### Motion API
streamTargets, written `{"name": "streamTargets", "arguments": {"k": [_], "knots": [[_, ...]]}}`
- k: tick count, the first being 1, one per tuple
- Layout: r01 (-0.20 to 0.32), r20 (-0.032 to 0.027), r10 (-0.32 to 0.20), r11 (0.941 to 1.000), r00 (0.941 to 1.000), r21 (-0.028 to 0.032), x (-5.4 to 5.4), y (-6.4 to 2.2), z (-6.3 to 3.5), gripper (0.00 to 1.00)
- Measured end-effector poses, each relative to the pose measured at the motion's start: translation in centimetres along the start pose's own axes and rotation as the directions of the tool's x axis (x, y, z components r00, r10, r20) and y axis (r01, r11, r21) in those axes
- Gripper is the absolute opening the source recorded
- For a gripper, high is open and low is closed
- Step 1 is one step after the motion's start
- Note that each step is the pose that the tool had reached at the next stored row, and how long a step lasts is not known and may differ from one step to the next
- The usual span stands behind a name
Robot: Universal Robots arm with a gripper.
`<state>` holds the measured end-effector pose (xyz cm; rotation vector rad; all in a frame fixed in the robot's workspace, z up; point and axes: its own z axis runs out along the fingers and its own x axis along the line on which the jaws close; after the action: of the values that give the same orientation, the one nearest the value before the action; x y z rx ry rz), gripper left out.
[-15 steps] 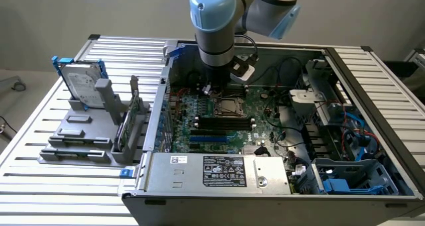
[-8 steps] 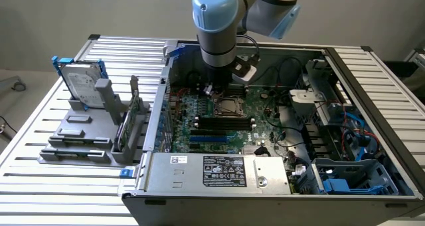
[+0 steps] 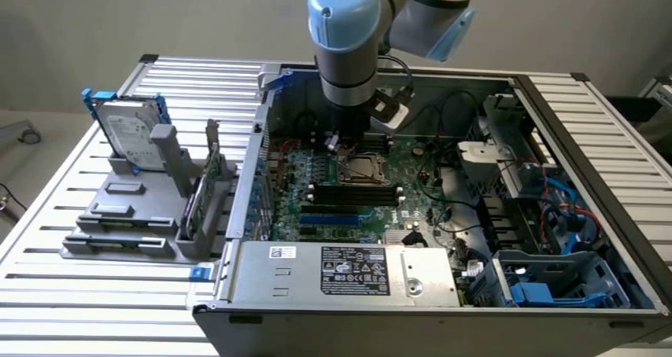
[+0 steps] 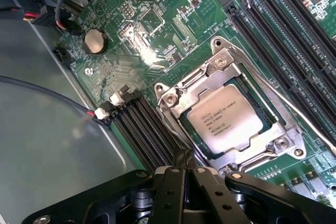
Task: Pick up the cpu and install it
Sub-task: 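Install the first cpu locking lever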
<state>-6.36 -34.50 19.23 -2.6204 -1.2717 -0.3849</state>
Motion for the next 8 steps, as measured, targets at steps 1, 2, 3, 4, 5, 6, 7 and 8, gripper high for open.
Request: {"name": "streamTargets", "arguments": {"k": [1,2,3,4,5,6,7,8], "knots": [[0.000,0.0000,0.000,1.0000,1.0000,0.0000,0.01,0.02,0.01,0.11],[0.000,0.0001,0.000,1.0000,1.0000,0.0000,0.03,0.04,0.02,0.11],[0.000,0.0000,0.000,1.0000,1.0000,0.0000,0.04,0.06,0.03,0.11],[0.000,0.0001,0.000,1.0000,1.0000,0.0000,0.05,0.08,0.04,0.11],[0.000,0.0000,0.000,1.0000,1.0000,0.0000,0.07,0.10,0.05,0.11],[0.000,0.0001,0.000,1.0000,1.0000,0.0000,0.08,0.12,0.05,0.11],[0.000,0.0000,0.000,1.0000,1.0000,-0.0001,0.09,0.14,0.06,0.11],[0.000,0.0001,0.000,1.0000,1.0000,-0.0001,0.10,0.16,0.07,0.11]]}}
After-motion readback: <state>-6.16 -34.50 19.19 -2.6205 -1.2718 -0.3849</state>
